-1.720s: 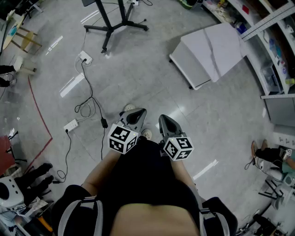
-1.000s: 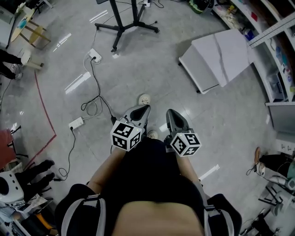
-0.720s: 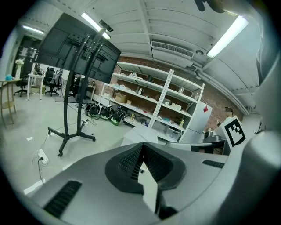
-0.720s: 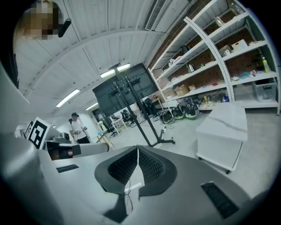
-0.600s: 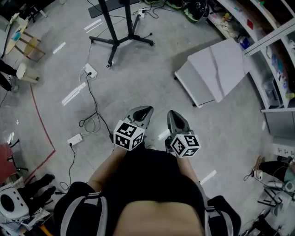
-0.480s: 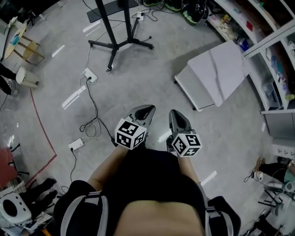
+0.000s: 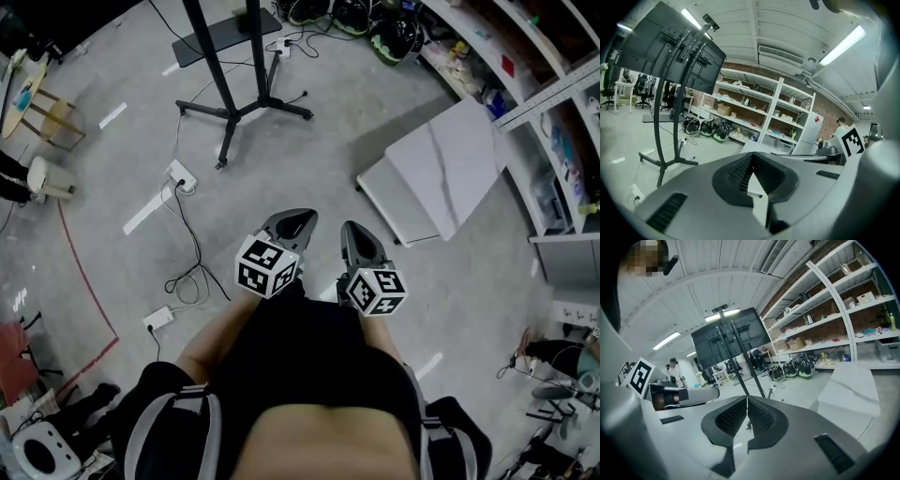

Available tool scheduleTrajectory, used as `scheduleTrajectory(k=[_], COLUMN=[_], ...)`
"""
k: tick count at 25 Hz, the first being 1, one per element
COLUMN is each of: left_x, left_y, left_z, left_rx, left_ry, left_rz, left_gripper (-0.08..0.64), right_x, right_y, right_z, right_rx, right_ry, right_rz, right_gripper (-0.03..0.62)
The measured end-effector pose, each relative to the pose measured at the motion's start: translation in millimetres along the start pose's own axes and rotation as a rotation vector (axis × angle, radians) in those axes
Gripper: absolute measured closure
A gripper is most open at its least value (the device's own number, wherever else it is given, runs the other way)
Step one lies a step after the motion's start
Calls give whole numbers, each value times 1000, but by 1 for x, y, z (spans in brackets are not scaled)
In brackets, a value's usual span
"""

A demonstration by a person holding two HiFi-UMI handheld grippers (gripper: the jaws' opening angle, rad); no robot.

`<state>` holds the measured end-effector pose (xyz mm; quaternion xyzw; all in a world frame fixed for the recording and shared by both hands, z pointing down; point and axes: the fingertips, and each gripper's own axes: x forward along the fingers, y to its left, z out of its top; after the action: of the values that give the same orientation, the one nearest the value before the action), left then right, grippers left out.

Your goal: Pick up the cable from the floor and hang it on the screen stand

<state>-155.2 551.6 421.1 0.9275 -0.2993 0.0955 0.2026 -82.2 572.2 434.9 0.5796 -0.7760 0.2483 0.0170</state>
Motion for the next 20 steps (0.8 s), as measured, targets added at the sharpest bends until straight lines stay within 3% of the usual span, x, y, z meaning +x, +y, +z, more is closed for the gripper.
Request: scheduleTrajectory(k=[5, 20], left_x=[7, 7], left_y=[15, 47], left_z=[4, -9], left_rx=[-6, -66], left_ry=[12, 38], left_rz=[-17, 60], left_gripper=[552, 552], right_x=[26, 57], right_y=[-1, -7], right_z=[10, 11], right_rx=[-5, -8], right_ry=[2, 44], right_rz=[8, 9], right_gripper=[568, 569])
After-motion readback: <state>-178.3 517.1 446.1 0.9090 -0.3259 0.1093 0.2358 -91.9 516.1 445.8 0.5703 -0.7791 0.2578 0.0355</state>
